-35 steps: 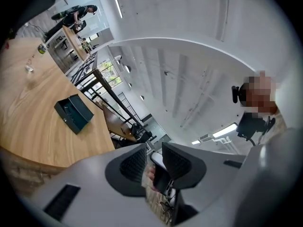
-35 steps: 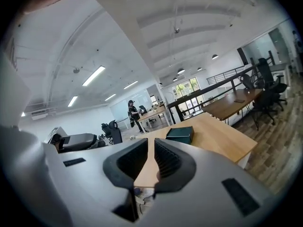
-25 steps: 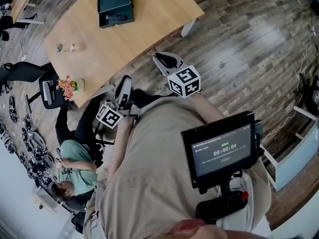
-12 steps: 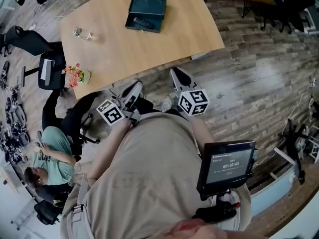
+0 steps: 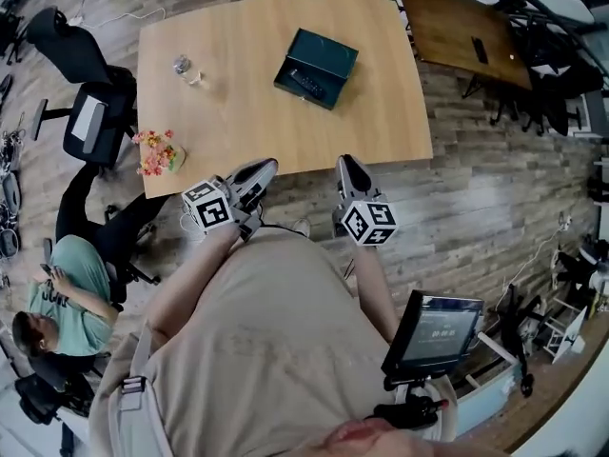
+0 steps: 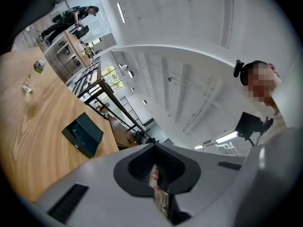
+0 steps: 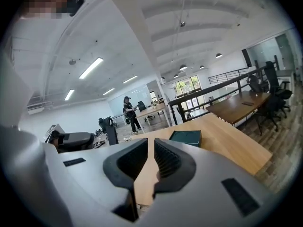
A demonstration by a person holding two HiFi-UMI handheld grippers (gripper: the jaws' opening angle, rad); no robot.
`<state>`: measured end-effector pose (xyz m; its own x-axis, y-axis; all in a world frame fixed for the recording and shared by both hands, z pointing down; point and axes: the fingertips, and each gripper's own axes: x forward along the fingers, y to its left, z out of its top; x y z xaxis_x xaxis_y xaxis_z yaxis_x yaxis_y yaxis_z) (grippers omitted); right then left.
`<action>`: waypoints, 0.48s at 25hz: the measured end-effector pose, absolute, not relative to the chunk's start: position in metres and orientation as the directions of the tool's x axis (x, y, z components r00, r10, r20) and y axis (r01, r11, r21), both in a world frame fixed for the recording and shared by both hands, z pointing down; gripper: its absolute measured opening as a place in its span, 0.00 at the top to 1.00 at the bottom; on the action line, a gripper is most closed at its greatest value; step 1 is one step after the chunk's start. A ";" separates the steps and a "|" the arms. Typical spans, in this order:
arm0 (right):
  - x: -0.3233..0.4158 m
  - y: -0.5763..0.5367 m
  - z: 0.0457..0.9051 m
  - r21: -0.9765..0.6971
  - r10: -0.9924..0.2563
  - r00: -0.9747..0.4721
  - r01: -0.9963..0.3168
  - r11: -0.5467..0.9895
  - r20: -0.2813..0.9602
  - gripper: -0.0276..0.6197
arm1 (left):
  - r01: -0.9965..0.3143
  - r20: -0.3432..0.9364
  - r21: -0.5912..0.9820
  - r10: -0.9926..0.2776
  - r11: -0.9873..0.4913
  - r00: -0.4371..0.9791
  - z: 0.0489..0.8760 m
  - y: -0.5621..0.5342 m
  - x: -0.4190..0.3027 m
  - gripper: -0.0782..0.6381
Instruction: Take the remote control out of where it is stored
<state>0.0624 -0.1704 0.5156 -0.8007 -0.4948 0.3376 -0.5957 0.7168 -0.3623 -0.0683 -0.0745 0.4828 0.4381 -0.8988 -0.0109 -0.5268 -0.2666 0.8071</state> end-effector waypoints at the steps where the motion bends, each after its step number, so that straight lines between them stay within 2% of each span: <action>1: 0.052 -0.173 0.514 -0.360 -0.495 -0.800 -0.596 0.717 0.339 0.89 | -0.519 -0.027 0.805 -0.893 -0.286 0.450 0.478 -0.078 -0.077 0.88; 7: -0.017 -0.177 0.512 -0.337 -0.485 -0.802 -0.591 0.733 0.350 0.89 | -0.482 -0.106 0.796 -0.869 -0.366 0.484 0.467 -0.085 -0.136 0.88; 12: -0.053 -0.177 0.516 -0.318 -0.492 -0.793 -0.599 0.735 0.359 0.89 | -0.465 -0.104 0.808 -0.864 -0.362 0.492 0.476 -0.085 -0.174 0.88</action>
<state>-0.0525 -0.1765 0.5159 -0.7934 -0.4917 0.3587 -0.5992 0.7346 -0.3185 -0.1738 -0.0850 0.4764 0.4921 -0.8643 -0.1041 -0.4654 -0.3622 0.8076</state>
